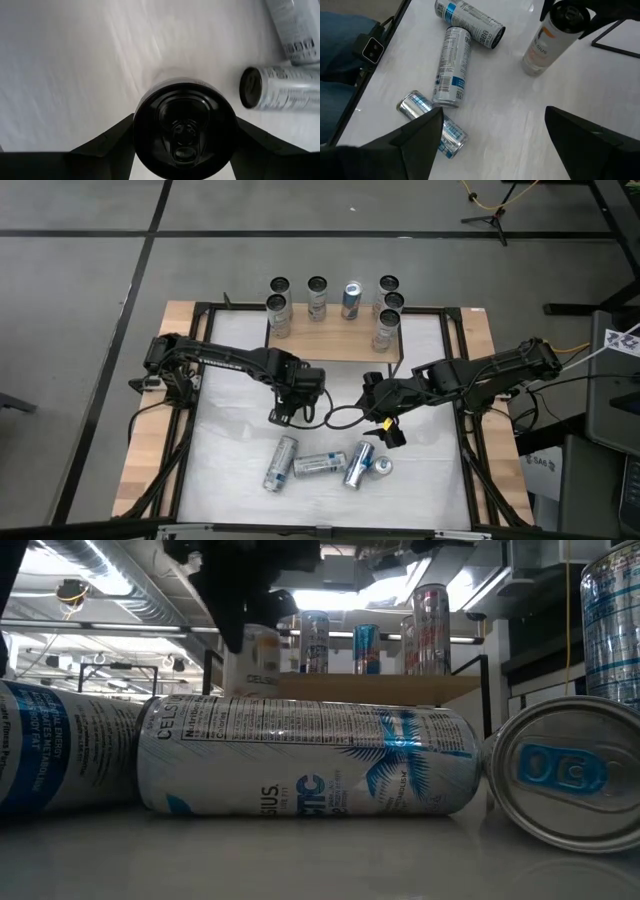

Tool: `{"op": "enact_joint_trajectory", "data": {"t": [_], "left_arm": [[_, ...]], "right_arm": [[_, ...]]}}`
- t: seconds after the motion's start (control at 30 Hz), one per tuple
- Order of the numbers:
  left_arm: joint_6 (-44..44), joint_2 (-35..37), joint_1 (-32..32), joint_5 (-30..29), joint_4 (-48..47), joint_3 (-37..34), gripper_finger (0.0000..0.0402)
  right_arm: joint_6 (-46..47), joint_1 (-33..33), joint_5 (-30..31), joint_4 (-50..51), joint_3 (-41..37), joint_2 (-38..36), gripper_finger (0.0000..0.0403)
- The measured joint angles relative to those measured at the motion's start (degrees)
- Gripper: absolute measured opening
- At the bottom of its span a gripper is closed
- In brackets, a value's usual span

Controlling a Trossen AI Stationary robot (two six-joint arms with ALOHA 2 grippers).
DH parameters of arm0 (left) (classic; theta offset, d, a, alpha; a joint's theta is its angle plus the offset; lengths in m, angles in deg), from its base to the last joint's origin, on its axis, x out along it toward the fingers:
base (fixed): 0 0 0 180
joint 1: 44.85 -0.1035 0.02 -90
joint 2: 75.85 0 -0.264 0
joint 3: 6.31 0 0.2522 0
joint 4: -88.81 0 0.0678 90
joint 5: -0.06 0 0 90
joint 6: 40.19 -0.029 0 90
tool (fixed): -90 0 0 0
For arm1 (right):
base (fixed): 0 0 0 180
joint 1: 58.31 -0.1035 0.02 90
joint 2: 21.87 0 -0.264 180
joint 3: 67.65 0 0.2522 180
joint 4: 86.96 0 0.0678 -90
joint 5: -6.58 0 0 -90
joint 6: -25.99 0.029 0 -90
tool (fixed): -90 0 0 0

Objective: Sort soda cans
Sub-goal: Put the white yellow soda can on the shelf and align with other white yellow soda cans

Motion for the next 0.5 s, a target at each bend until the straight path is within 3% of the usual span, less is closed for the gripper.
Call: {"op": "enact_joint_trajectory", "data": {"t": [0.27, 0.5], "left_arm": [[-5.8, 0.2, 1.0, -0.2, -2.7, 0.0, 0.0240], [-5.8, 0.2, 1.2, -0.2, -2.2, 0.0, 0.0268]], "right_arm": [[0.0, 0.0, 0.0, 0.0, 0.0, 0.0, 0.0344], [0.0, 0.0, 0.0, 0.0, 0.0, 0.0, 0.0344]]}}
